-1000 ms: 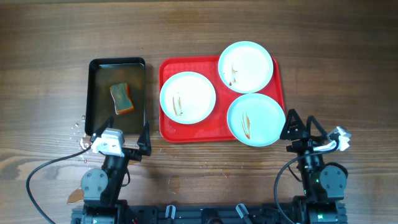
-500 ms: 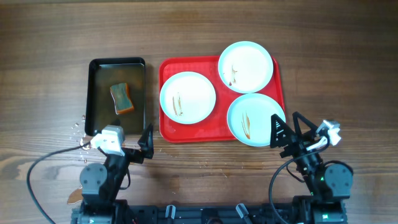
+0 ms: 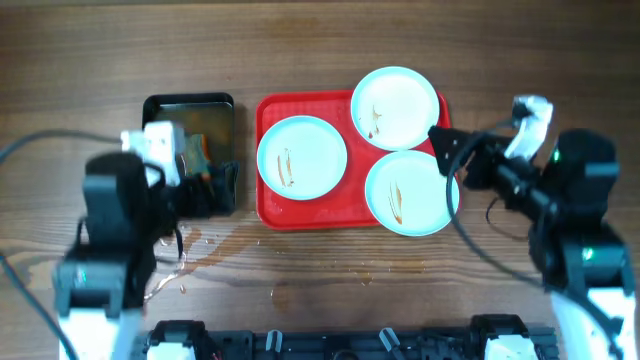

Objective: Clean dirty plates on tray and stack at the side
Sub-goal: 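Reach left gripper to the sponge, right gripper to a plate rim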

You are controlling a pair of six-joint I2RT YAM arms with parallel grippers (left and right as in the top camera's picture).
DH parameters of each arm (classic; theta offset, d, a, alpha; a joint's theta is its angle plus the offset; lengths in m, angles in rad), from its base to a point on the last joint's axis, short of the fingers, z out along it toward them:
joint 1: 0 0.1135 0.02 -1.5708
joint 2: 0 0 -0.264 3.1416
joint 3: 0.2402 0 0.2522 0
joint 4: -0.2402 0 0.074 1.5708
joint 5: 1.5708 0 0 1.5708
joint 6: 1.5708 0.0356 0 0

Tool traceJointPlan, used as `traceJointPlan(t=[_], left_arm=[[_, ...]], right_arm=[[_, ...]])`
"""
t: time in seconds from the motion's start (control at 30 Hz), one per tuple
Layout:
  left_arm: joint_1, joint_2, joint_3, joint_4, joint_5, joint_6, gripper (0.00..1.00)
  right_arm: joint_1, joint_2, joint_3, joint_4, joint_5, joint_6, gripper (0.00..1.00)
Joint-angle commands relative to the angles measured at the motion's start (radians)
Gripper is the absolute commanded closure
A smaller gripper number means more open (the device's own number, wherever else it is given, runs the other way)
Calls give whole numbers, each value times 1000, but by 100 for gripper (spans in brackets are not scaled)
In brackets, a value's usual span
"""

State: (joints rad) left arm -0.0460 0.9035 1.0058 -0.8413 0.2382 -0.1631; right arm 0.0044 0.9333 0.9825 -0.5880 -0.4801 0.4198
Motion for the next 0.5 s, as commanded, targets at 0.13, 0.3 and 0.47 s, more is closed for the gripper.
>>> traceJointPlan(t=[0.13,0.3,0.47], left_arm=[[5,377,317,-298,16,1,0],[5,485,316,-315,18,-3,0],[5,510,317,-306,42,-2,0]], right_arm=[[62,309,326,-332,-18,-215,0],[193,557,470,-467,0,-266,0],[250,725,477,-304,-116,-174,0]])
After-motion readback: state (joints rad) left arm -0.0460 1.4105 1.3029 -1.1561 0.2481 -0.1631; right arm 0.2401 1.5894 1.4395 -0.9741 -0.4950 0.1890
